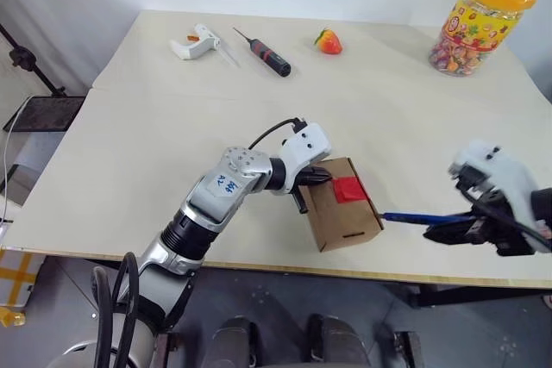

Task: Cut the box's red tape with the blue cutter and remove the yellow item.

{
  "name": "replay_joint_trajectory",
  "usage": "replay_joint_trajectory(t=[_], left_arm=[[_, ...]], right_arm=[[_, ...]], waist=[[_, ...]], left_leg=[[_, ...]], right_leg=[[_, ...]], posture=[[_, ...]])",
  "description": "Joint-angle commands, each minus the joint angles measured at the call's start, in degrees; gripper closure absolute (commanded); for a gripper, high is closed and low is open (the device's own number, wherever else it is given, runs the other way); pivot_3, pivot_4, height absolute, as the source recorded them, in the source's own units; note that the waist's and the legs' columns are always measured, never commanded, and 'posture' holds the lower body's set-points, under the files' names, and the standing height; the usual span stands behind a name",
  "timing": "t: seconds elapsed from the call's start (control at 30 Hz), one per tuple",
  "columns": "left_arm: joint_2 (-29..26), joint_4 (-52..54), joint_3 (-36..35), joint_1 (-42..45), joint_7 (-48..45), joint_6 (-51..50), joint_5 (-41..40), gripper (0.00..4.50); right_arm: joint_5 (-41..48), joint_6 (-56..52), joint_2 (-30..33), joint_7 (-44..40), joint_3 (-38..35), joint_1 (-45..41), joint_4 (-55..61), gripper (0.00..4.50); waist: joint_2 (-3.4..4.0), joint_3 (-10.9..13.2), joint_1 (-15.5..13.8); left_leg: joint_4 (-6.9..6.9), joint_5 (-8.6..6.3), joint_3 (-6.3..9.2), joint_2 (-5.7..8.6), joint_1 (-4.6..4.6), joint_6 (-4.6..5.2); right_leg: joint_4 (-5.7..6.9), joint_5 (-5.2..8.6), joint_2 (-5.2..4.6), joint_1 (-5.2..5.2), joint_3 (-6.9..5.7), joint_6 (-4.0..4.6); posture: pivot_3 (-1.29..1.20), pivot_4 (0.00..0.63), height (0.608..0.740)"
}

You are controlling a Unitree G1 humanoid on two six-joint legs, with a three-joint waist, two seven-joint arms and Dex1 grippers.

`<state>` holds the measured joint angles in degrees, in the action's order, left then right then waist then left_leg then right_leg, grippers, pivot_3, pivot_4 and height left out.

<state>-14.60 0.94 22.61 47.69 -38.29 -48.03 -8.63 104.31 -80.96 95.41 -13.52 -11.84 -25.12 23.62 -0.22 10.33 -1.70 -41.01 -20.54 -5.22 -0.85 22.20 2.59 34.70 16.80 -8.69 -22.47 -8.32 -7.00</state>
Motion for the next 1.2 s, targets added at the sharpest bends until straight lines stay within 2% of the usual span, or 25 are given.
replay_joint_trajectory(t=[0.03, 0.13, 0.23, 0.37, 0.53, 0.63, 0.73, 0.87, 0.97, 1.1, 1.2], left_arm=[[-0.5, -4.0, 0.6, -0.5, 0.6, 0.0, 1.8, 4.50], [0.2, -4.8, -0.9, -0.6, -0.3, 2.0, 0.5, 4.50], [0.7, -5.3, -1.9, -0.7, -1.0, 2.7, -0.4, 4.50], [1.4, -4.7, -4.5, -0.4, -2.1, 3.9, -2.6, 4.50], [1.1, -2.3, -9.3, 0.8, -6.5, 3.3, -8.4, 4.50], [-1.9, -1.4, -11.5, 2.5, -10.5, 0.9, -11.5, 4.50], [-5.3, -0.7, -12.6, 3.5, -13.2, -2.4, -13.8, 4.50], [-12.9, 2.3, -9.9, 0.7, -18.0, -5.6, -14.3, 4.50], [-16.5, 3.6, -7.7, -2.9, -19.0, -5.1, -13.2, 4.50], [-17.2, 5.6, -6.6, -7.7, -17.7, -5.0, -13.2, 4.50], [-13.5, 4.7, -6.6, -8.9, -14.0, -3.7, -12.7, 4.50]], right_arm=[[-8.4, 0.4, -7.4, -3.9, -14.5, 3.8, -1.3, 4.37], [-17.7, 3.2, -15.2, -8.2, -24.0, 9.8, -1.1, 4.37], [-28.9, 8.5, -20.8, -12.2, -27.9, 17.0, -0.5, 4.37], [-43.3, 19.9, -28.9, -17.5, -26.7, 27.7, -3.0, 4.37], [-51.0, 27.9, -37.9, -20.2, -22.4, 29.6, -10.0, 4.37], [-54.3, 28.5, -41.3, -19.2, -20.4, 28.5, -16.7, 3.42], [-56.2, 30.2, -42.9, -19.4, -20.9, 27.0, -18.6, 2.42], [-58.5, 29.5, -41.6, -20.1, -20.5, 26.3, -17.7, 1.01], [-59.4, 28.9, -40.3, -20.4, -20.3, 24.8, -15.0, 0.02], [-60.9, 26.9, -37.9, -19.3, -14.0, 18.3, -9.5, 0.02], [-65.2, 22.7, -37.6, -17.0, -2.5, 9.4, -8.8, 0.02]], waist=[[-0.08, 0.0, -0.1], [-0.05, -0.1, -0.5], [-0.04, -0.1, -0.9], [-0.06, -0.1, -1.3], [0.08, 0.0, -1.2], [0.12, 0.0, -1.1], [0.44, 0.1, -1.0], [0.58, 0.2, -0.9], [0.70, 0.2, -0.7], [0.79, 0.3, -0.3], [0.77, 0.3, -0.4]], left_leg=[[0.00, 0.00, 0.03, 0.00, 0.00, 0.00], [-0.01, 0.01, -0.03, 0.05, 0.00, 0.02], [0.00, 0.01, -0.07, 0.08, 0.00, 0.02], [0.03, 0.03, -0.18, 0.14, -0.03, 0.04], [0.02, 0.05, -0.25, 0.21, -0.01, 0.08], [0.03, 0.06, -0.24, 0.19, -0.01, 0.06], [0.03, 0.06, -0.26, 0.20, -0.01, 0.06], [0.06, 0.06, -0.28, 0.20, -0.02, 0.06], [0.09, 0.07, -0.29, 0.21, -0.05, 0.05], [0.04, 0.07, -0.30, 0.19, -0.03, 0.05], [0.00, 0.07, -0.23, 0.19, -0.02, 0.04]], right_leg=[[-0.05, -0.04, 0.02, 0.04, -0.02, -0.01], [-0.03, -0.10, 0.07, 0.04, -0.02, -0.08], [-0.02, -0.11, 0.13, 0.03, -0.02, -0.10], [0.03, -0.13, 0.18, -0.02, -0.22, -0.14], [0.06, -0.16, 0.17, -0.07, -0.33, -0.20], [0.06, -0.16, 0.21, -0.07, -0.37, -0.20], [0.06, -0.16, 0.21, -0.08, -0.35, -0.20], [0.06, -0.15, 0.23, -0.11, -0.33, -0.21], [0.06, -0.15, 0.23, -0.11, -0.30, -0.21], [0.09, -0.15, 0.23, -0.12, -0.24, -0.21], [0.10, -0.15, 0.23, -0.11, -0.29, -0.21]], posture=[[0.00, 0.150, 0.740], [0.00, 0.150, 0.740], [0.00, 0.150, 0.740], [0.00, 0.150, 0.740], [0.00, 0.150, 0.740], [0.00, 0.150, 0.740], [0.00, 0.150, 0.740], [0.00, 0.150, 0.740], [0.00, 0.150, 0.740], [0.00, 0.150, 0.740], [0.00, 0.150, 0.740]])
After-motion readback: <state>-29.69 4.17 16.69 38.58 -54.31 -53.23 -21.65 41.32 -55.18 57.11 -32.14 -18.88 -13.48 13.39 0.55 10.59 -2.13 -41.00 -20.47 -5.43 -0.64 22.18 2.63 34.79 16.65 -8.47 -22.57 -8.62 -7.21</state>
